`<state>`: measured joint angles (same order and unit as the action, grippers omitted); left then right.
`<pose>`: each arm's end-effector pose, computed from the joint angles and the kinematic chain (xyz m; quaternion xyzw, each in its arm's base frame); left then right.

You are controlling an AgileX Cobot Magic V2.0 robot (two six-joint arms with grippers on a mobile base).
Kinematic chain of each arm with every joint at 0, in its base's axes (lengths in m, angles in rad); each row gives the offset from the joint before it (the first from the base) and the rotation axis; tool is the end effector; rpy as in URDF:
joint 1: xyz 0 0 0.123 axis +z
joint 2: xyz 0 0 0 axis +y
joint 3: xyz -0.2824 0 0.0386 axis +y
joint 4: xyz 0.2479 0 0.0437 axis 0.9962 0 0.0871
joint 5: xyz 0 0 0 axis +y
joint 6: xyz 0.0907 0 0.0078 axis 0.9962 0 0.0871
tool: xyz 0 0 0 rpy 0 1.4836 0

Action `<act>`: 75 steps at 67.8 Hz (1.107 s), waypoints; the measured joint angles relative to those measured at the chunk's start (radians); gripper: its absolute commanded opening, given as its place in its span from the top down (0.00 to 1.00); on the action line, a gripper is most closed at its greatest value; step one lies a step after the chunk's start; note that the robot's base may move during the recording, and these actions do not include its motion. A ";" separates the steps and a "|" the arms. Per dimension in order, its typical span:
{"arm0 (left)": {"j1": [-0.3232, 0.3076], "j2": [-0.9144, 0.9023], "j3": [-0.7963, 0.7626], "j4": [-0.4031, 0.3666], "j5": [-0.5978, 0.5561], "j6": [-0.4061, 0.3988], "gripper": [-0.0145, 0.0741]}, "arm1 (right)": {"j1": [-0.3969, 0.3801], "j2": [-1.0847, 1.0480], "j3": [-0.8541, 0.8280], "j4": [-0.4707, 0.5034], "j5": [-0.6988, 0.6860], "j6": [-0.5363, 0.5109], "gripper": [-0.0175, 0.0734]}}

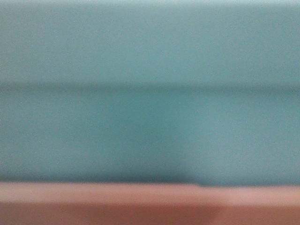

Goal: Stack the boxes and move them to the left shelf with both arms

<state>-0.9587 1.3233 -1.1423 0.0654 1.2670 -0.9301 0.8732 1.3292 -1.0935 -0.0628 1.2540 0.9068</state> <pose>0.1419 -0.1922 0.3157 0.0207 0.9938 -0.0661 0.0874 0.1560 0.1776 0.3014 0.0095 0.9960 0.0461 0.0766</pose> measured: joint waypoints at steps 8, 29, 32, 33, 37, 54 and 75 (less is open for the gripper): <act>0.000 0.000 0.000 0.000 0.000 0.000 0.85 | 0.000 0.000 0.000 0.000 0.000 0.000 0.75; 0.000 0.000 0.000 0.000 0.000 0.000 0.85 | 0.000 0.000 0.000 -0.002 0.000 -0.002 0.75; 0.000 0.000 0.000 0.000 0.000 0.000 0.85 | 0.000 0.000 0.000 -0.002 0.000 -0.002 0.75; 0.000 0.000 0.000 0.000 0.000 0.000 0.85 | 0.000 0.000 0.000 -0.002 0.000 -0.002 0.75; 0.000 0.000 0.000 0.000 0.000 0.000 0.85 | 0.000 0.000 0.000 -0.002 0.000 -0.002 0.75; 0.000 0.000 0.000 -0.002 0.000 0.000 0.85 | 0.000 0.000 0.000 -0.002 0.000 0.000 0.75; -0.002 0.000 0.000 -0.002 0.000 0.000 0.85 | 0.000 0.000 0.000 -0.002 0.000 0.000 0.75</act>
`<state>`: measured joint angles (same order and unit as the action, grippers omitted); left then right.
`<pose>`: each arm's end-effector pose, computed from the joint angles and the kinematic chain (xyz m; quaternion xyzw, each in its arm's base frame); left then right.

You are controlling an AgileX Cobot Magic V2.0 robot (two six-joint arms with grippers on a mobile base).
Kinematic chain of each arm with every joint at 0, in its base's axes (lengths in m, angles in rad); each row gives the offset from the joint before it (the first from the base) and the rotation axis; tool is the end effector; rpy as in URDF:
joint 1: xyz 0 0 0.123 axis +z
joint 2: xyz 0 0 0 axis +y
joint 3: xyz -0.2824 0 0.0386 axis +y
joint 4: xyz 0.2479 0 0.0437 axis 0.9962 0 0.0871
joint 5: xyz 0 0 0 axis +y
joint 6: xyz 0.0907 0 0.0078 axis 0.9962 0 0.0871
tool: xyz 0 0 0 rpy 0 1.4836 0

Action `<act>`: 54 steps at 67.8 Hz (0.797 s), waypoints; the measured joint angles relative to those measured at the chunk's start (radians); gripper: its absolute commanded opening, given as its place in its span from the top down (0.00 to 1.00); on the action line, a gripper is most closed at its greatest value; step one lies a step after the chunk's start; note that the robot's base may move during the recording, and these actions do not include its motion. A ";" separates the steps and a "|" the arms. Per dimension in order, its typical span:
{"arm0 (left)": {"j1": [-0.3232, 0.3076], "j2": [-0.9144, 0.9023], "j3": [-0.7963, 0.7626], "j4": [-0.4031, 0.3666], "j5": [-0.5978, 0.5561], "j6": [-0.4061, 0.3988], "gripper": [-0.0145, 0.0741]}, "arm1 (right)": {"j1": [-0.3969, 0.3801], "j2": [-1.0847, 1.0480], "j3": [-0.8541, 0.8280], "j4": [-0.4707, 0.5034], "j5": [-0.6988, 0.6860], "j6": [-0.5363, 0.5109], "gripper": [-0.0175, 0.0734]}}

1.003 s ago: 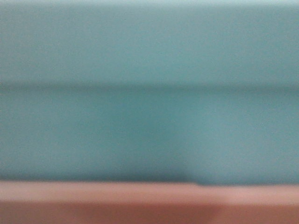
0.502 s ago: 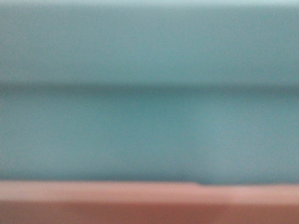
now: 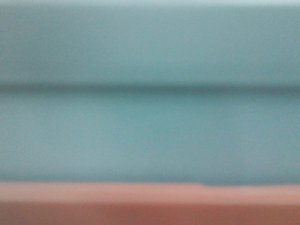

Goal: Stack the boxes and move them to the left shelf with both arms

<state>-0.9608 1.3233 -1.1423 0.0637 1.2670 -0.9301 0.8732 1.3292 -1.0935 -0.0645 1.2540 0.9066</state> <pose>0.1413 -0.1926 0.3157 0.0215 0.9938 -0.0667 0.0866 0.1561 0.1775 0.3014 0.0092 0.9959 0.0455 0.0773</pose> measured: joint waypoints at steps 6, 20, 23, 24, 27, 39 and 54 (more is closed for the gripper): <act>0.000 0.000 0.000 0.000 0.000 0.000 0.85 | 0.000 0.000 0.000 -0.002 0.000 0.000 0.75; 0.000 0.000 0.000 0.000 0.000 0.000 0.85 | 0.000 0.000 0.000 -0.002 0.000 0.000 0.75; 0.000 0.000 0.000 0.000 0.000 0.000 0.85 | 0.000 0.000 0.000 -0.002 0.000 0.000 0.75; 0.000 0.000 0.000 0.000 0.000 0.000 0.85 | 0.000 0.000 0.000 -0.002 0.000 0.000 0.75; 0.000 0.000 0.000 0.000 0.000 0.000 0.85 | 0.000 0.000 0.000 -0.002 0.000 0.000 0.75; 0.000 0.000 0.000 0.000 0.000 0.000 0.85 | 0.000 0.000 0.000 -0.002 0.000 0.000 0.75; 0.000 0.000 0.000 0.000 0.000 0.000 0.85 | 0.000 0.000 0.000 -0.002 0.000 -0.002 0.75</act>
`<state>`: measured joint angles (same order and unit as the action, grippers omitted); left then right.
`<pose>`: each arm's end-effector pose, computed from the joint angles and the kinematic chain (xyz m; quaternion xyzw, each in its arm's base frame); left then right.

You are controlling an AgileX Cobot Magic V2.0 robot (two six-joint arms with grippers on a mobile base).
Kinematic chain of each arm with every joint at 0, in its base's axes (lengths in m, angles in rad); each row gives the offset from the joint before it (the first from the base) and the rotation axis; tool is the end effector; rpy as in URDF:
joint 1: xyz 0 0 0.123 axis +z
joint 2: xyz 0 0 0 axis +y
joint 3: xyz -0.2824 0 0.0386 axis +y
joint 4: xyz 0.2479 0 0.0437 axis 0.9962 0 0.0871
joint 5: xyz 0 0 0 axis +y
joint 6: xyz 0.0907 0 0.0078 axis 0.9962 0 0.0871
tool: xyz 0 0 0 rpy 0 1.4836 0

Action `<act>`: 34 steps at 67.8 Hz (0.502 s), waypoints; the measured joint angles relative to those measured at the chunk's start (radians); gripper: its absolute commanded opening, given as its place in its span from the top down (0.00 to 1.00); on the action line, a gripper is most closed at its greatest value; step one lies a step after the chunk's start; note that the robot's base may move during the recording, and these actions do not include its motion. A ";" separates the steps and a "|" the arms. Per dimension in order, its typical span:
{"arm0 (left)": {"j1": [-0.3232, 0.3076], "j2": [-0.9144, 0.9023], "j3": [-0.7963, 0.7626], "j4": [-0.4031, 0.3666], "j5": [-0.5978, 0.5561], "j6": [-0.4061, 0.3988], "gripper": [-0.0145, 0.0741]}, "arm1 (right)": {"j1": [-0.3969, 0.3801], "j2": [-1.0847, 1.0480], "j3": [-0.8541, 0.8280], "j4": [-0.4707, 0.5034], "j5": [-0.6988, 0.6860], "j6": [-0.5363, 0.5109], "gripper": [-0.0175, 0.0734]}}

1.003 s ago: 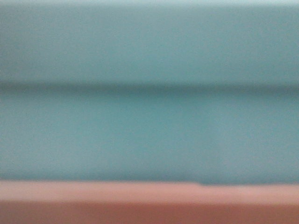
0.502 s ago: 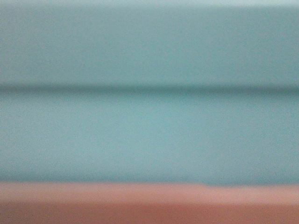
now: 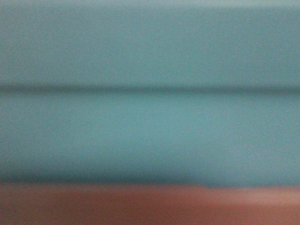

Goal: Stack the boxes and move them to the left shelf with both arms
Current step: 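Hold the stacked bin rims in both grippers while the base drives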

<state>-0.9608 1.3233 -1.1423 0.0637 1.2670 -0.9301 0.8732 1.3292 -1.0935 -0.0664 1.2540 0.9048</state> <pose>0.1413 -0.1926 0.3157 0.0215 0.9938 -0.0667 0.0866 0.1562 0.1774 0.3015 0.0081 0.9959 0.0449 0.0780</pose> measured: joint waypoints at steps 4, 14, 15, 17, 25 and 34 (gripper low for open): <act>0.000 0.000 0.000 0.000 0.000 0.000 0.85 | 0.000 0.000 0.000 0.000 0.000 0.000 0.75; 0.000 0.002 0.000 0.000 0.000 0.000 0.85 | 0.000 0.000 0.000 -0.004 0.000 0.000 0.75; 0.000 0.002 0.000 0.000 0.000 0.000 0.85 | 0.000 0.000 0.000 -0.004 0.000 0.000 0.75; 0.000 0.002 0.000 0.000 0.000 0.000 0.85 | 0.000 0.000 0.000 -0.004 0.000 0.000 0.75; 0.000 0.002 0.000 0.000 0.000 0.000 0.85 | 0.000 0.000 0.000 -0.004 0.000 0.000 0.75; 0.000 0.002 0.000 0.000 0.000 0.000 0.85 | 0.000 0.000 0.000 -0.006 0.000 0.002 0.75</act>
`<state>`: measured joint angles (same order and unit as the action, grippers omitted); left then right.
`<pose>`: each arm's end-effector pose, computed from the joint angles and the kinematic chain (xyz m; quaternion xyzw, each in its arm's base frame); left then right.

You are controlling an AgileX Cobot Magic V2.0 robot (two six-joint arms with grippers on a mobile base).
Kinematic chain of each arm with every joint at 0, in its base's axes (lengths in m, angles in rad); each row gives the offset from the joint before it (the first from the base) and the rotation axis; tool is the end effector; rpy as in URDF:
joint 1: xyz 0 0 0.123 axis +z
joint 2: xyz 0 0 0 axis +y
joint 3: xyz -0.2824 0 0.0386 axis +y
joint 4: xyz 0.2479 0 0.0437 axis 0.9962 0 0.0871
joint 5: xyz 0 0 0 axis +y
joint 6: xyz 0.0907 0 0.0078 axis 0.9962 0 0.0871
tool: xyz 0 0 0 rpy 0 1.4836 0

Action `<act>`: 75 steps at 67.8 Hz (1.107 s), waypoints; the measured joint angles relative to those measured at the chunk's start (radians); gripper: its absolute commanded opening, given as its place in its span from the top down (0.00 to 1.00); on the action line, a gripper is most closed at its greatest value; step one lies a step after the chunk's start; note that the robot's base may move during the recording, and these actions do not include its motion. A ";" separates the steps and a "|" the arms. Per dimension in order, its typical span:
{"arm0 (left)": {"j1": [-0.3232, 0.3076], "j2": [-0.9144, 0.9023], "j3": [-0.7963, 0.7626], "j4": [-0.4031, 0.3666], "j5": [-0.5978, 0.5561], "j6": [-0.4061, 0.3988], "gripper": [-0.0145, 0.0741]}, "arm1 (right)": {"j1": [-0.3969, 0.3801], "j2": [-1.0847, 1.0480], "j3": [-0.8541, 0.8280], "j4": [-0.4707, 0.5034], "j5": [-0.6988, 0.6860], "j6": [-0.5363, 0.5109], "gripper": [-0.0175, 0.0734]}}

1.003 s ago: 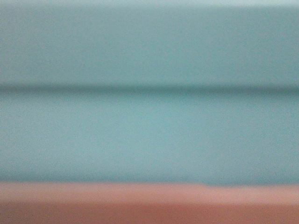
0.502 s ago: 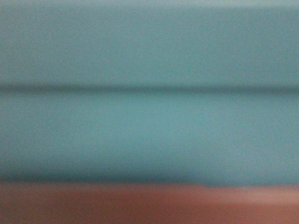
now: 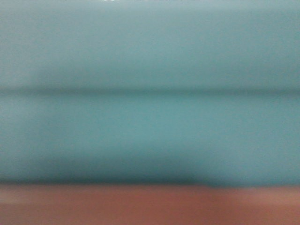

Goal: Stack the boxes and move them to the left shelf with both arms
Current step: 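Hold the stacked bin rims in both grippers while the base drives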

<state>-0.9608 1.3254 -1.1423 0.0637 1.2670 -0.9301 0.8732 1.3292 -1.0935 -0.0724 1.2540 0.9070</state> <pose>0.1416 -0.1929 0.3152 0.0216 0.9939 -0.0658 0.0860 0.1566 0.1771 0.3015 0.0085 0.9958 0.0431 0.0802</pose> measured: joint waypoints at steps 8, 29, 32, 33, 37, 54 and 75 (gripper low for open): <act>0.000 0.000 0.000 -0.002 0.000 0.000 0.85 | 0.000 0.000 0.000 0.000 0.000 0.000 0.75; 0.000 0.000 0.000 -0.008 0.000 0.000 0.85 | 0.000 0.000 0.000 -0.002 0.000 -0.002 0.75; 0.000 0.000 0.000 -0.009 0.000 0.000 0.85 | 0.000 0.000 0.000 -0.002 0.000 -0.002 0.75; 0.000 0.000 0.000 -0.011 0.000 -0.002 0.85 | 0.000 0.000 0.000 -0.002 0.000 -0.002 0.75; 0.000 0.000 0.000 -0.013 0.000 -0.002 0.85 | 0.000 0.000 0.000 -0.004 0.000 -0.002 0.75; 0.000 0.000 0.000 -0.016 0.000 -0.002 0.85 | 0.000 0.000 0.000 -0.005 0.000 -0.002 0.75; 0.000 0.000 0.000 -0.016 0.000 -0.002 0.85 | 0.000 0.000 0.000 -0.006 0.000 -0.002 0.75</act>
<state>-0.9608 1.3254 -1.1423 0.0474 1.2670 -0.9322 0.8732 1.3292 -1.0935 -0.0785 1.2540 0.9051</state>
